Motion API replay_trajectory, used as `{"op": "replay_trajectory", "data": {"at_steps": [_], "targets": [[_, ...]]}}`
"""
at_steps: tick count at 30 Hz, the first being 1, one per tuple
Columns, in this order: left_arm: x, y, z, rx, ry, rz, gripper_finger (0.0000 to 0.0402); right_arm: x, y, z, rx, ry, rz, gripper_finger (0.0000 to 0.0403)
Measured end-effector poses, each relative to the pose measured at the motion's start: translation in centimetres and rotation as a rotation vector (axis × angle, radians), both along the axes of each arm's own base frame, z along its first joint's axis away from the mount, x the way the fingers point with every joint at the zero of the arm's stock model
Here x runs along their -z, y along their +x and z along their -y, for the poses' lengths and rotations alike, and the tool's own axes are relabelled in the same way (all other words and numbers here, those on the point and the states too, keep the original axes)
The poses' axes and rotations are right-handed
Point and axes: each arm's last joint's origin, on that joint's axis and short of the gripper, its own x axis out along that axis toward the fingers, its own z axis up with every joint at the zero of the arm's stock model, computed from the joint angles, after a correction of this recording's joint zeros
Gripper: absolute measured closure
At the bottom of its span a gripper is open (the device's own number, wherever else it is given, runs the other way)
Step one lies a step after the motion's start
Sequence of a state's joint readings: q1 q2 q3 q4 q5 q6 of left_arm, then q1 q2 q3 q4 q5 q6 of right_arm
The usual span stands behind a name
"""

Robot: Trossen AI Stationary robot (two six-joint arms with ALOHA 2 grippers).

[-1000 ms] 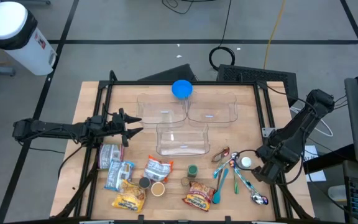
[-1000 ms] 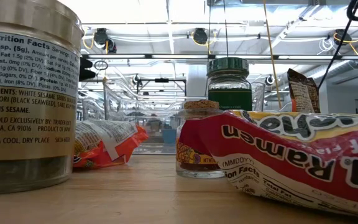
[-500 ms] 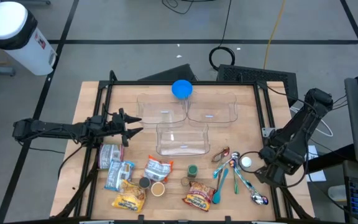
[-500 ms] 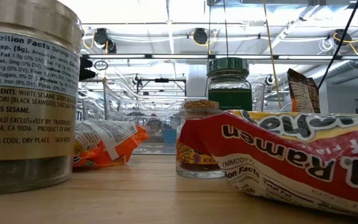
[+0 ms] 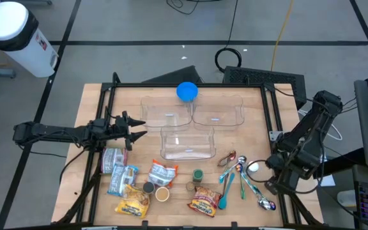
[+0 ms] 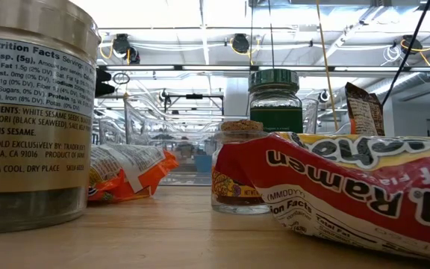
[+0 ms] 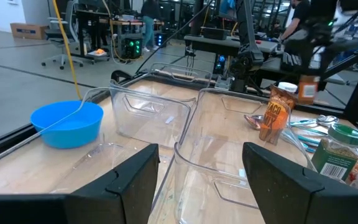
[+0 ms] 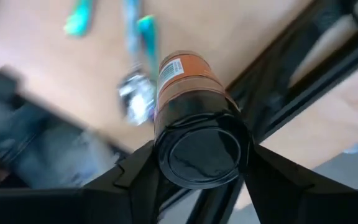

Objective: Pick & Place Food Item
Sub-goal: Put the black seasoning bottle into the top right transparent bin

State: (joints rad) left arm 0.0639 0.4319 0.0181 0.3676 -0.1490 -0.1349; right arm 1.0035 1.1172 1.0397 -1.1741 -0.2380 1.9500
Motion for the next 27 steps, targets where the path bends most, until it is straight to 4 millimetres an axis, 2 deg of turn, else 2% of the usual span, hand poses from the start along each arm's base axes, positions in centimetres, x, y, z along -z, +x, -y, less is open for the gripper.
{"op": "replay_trajectory", "data": {"at_steps": [4, 9, 16, 22, 25, 27], "targets": [[0.0, 0.0, 0.0, 0.000, 0.000, 0.000, 0.0160, -1.5, 0.5, -0.6, -0.005, 0.068, 0.082, 0.0212], [0.0, 0.0, 0.0, 0.000, 0.000, 0.000, 0.0160, -1.9, 1.4, -1.1, -0.048, 0.058, 0.306, 0.0212], [0.0, 0.0, 0.0, 0.000, 0.000, -0.001, 0.0160, -2.6, 3.4, -1.1, -0.273, -0.127, 0.741, 0.0211], [0.0, 0.0, 0.0, 0.000, 0.000, 0.000, 0.0160, -3.8, 6.6, 1.1, -0.457, -0.502, 1.020, 0.0212], [0.0, 0.0, 0.0, 0.000, 0.000, 0.000, 0.0160, -4.7, 8.6, 3.4, -0.452, -0.714, 1.072, 0.0209], [0.0, 0.0, 0.0, 0.000, 0.000, -0.001, 0.0160, -5.2, 10.0, 5.3, -0.435, -0.791, 1.079, 0.0207]]}}
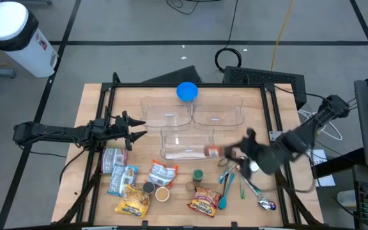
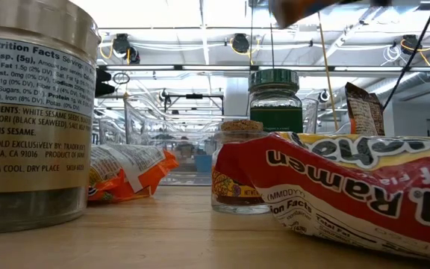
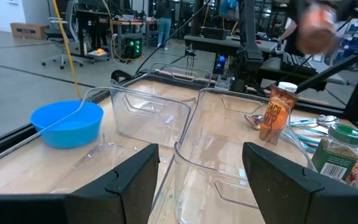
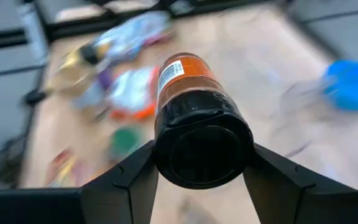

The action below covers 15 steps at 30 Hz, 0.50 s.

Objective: Pick & Place Food Item
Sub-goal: Put the black seasoning bottle into the top right transparent bin

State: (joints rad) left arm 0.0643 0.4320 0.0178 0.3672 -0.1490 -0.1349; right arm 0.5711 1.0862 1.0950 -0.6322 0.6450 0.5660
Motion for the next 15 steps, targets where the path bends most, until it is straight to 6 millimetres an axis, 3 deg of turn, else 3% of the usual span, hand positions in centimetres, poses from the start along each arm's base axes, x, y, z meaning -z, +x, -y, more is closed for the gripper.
{"op": "replay_trajectory", "data": {"at_steps": [7, 15], "targets": [[0.0, 0.0, 0.0, 0.000, 0.000, 0.000, 0.0160, -1.5, 3.6, 8.5, -0.020, 0.091, 0.052, 0.0209], [0.0, 0.0, 0.0, 0.000, 0.000, 0.000, 0.0160, -4.3, 3.8, 18.8, 0.191, 0.126, -0.081, 0.0208]]}}
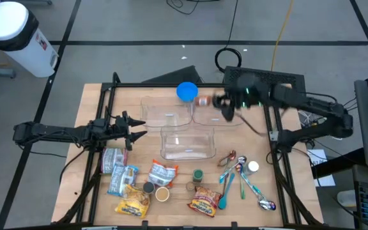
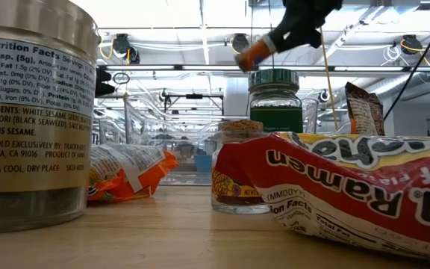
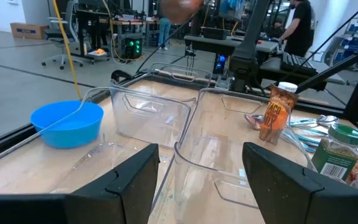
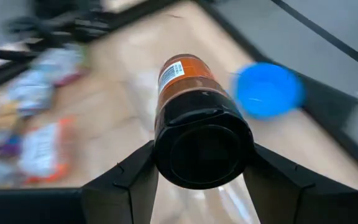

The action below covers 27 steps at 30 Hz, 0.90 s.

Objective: Pick & Place Food Item
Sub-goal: Put the black seasoning bottle into the top right transparent bin

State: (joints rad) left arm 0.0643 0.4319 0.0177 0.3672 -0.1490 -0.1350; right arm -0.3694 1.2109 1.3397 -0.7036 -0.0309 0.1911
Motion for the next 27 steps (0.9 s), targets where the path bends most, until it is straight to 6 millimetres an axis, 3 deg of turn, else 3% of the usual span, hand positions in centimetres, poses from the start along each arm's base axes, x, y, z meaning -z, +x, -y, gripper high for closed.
{"op": "replay_trajectory", "data": {"at_steps": [5, 10, 19, 27], "targets": [[0.0, 0.0, 0.0, 0.000, 0.000, 0.000, 0.0160, -1.3, 0.0, 4.7, 0.122, 0.046, -0.214, 0.0208], [0.0, 0.0, 0.0, 0.000, 0.000, 0.000, 0.0160, -0.8, 0.4, 7.8, 0.155, 0.144, -0.437, 0.0207], [0.0, 0.0, 0.0, 0.000, 0.000, 0.001, 0.0160, 3.1, 0.8, 10.0, 0.106, 0.312, -0.791, 0.0210], [0.0, 0.0, 0.0, 0.000, 0.000, 0.000, 0.0160, 5.4, 1.9, 11.3, 0.116, 0.338, -0.877, 0.0207]]}}
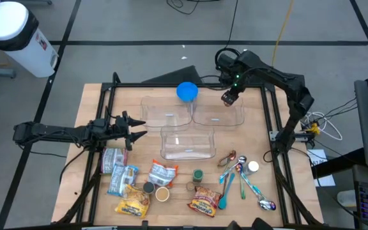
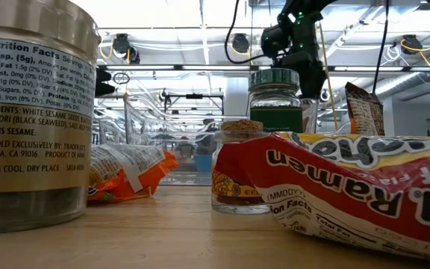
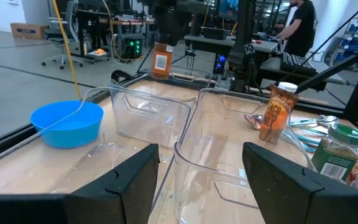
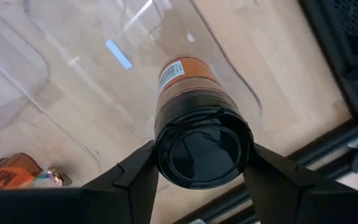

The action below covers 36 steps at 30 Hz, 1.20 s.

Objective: Pick & Place Food Item
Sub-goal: Put the black seasoning bottle into the top right transparent bin

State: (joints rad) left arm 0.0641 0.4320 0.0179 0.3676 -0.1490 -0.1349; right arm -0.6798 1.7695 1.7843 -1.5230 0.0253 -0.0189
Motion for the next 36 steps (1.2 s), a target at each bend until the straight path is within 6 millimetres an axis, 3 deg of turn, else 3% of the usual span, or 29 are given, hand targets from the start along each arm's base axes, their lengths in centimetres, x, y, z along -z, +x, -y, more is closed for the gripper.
{"op": "replay_trajectory", "data": {"at_steps": [13, 20, 36], "targets": [[0.0, 0.0, 0.0, 0.000, 0.000, 0.000, 0.0160, 5.1, 0.3, -1.0, -0.056, -0.030, -0.175, 0.0203], [0.0, 0.0, 0.0, 0.000, 0.000, 0.000, 0.0160, 7.9, 0.1, -1.1, -0.064, -0.029, -0.179, 0.0212], [0.0, 0.0, 0.0, 0.000, 0.000, 0.000, 0.0160, 8.5, 0.0, -1.2, -0.079, -0.022, -0.184, 0.0153]]}}
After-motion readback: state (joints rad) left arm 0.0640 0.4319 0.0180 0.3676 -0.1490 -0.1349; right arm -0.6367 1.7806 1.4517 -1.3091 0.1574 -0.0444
